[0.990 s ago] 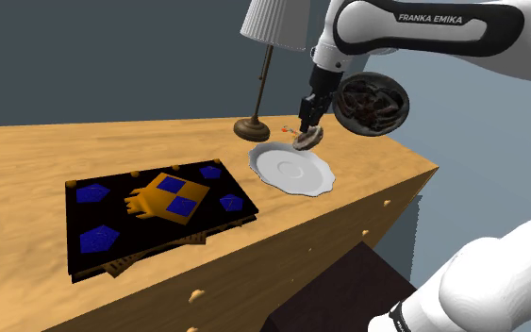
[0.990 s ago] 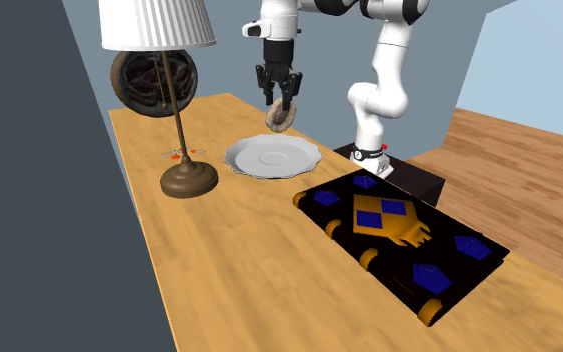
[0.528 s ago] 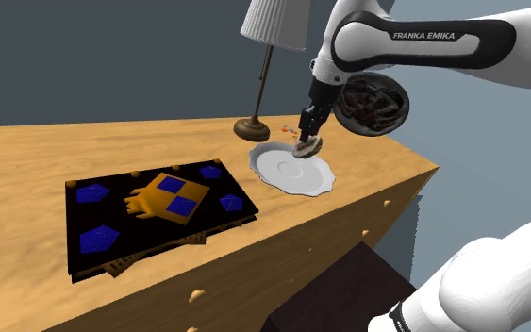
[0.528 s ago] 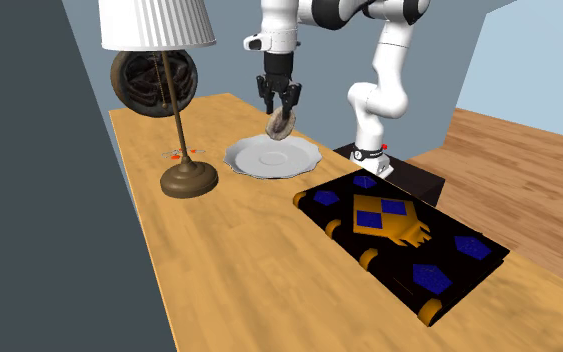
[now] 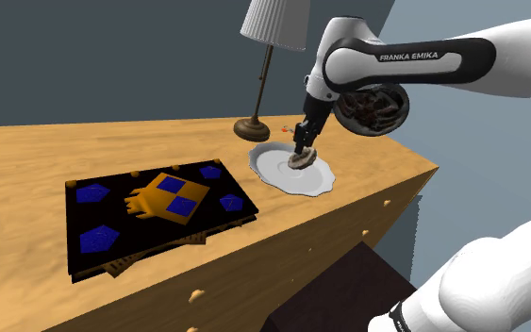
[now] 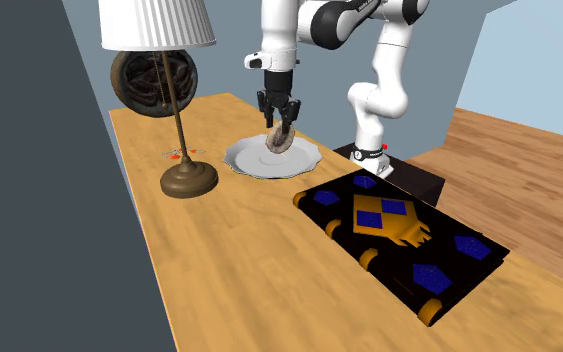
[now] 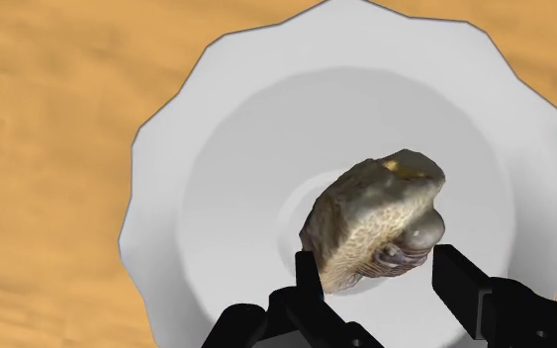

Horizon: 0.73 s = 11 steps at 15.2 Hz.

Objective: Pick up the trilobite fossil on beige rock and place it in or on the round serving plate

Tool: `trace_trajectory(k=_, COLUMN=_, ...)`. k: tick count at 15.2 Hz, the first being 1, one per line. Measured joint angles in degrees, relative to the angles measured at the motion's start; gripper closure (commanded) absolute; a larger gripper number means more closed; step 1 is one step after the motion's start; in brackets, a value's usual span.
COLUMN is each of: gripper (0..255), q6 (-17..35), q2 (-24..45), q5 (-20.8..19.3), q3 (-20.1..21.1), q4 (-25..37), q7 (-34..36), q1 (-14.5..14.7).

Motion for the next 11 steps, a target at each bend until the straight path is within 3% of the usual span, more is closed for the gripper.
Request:
trace_trajectory(k=7, gripper=255, q6=2.05, q2=0.15, q5=-0.05, q3=-0.05, q4=-1.87, q7=-0.01, q1=-0.05)
trace_trajectory(k=8, gripper=0, q6=2.06, q2=0.15, q5=-0.05, q3=-0.05, q4=-1.89, q7=-0.01, q1=-0.05)
trace_trajectory(k=11, gripper=0, q6=2.08, q2=0.15, q5=-0.05, q3=-0.06, q4=-1.89, q7=-0.02, q1=-0.05)
